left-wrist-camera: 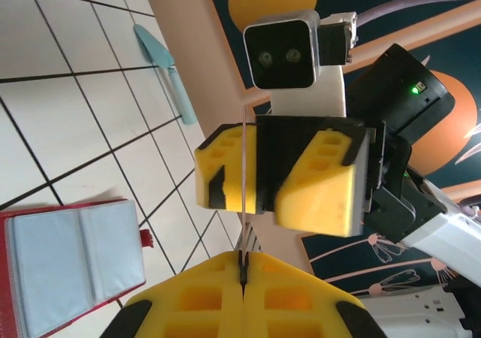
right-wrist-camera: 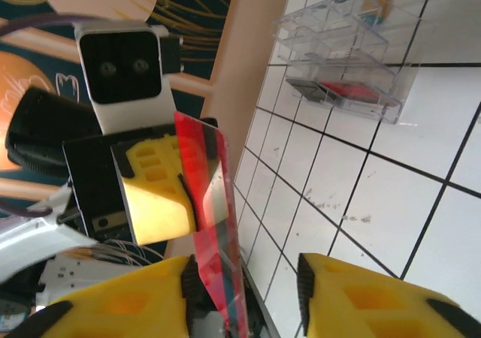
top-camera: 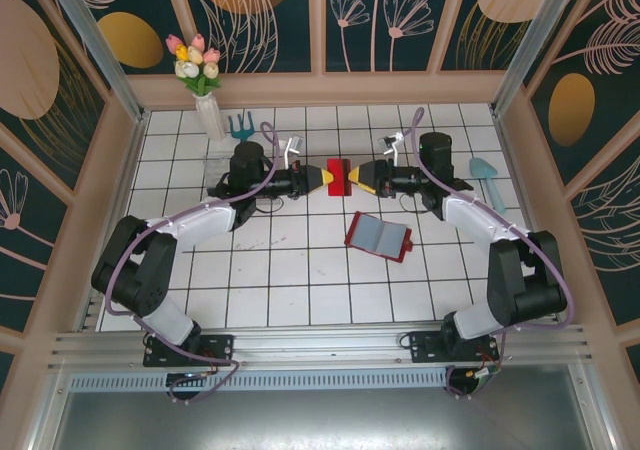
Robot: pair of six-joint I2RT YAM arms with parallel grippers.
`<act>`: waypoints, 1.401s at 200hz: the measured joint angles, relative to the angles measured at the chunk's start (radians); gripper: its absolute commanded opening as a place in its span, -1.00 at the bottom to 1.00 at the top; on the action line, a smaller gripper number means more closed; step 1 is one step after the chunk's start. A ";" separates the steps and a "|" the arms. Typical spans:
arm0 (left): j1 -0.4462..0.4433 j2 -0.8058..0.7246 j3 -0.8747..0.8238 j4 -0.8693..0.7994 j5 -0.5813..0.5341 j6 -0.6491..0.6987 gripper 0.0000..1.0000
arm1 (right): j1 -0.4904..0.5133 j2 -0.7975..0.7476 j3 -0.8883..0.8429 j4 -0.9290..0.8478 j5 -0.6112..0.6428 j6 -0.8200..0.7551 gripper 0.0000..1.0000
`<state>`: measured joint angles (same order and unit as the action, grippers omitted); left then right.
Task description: Take the credit cards out of the card holder
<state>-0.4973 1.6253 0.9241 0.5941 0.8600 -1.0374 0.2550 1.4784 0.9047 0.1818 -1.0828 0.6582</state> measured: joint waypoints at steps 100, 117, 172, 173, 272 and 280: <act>0.113 -0.247 -0.054 -0.405 -0.436 -0.062 -1.00 | -0.006 -0.058 0.011 -0.160 0.352 -0.114 0.98; 0.115 -0.291 -0.055 -0.496 -0.560 -0.148 -1.00 | -0.005 -0.077 0.011 -0.170 0.409 -0.127 0.98; 0.096 -0.325 0.030 -0.864 -0.891 -0.472 -1.00 | -0.005 -0.146 0.011 -0.190 0.560 -0.146 0.98; 0.095 -0.324 0.034 -0.870 -0.894 -0.477 -1.00 | -0.005 -0.147 0.011 -0.190 0.561 -0.147 0.98; -0.036 -0.037 0.327 -1.317 -1.053 -1.002 -1.00 | 0.001 -0.238 -0.026 -0.186 0.635 -0.152 0.98; -0.036 -0.012 0.341 -1.325 -1.054 -1.011 -1.00 | 0.005 -0.243 -0.030 -0.185 0.638 -0.152 0.98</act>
<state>-0.5331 1.6135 1.2652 -0.7311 -0.1936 -2.0480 0.2596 1.2358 0.8745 -0.0036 -0.4450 0.5060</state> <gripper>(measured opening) 0.060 0.990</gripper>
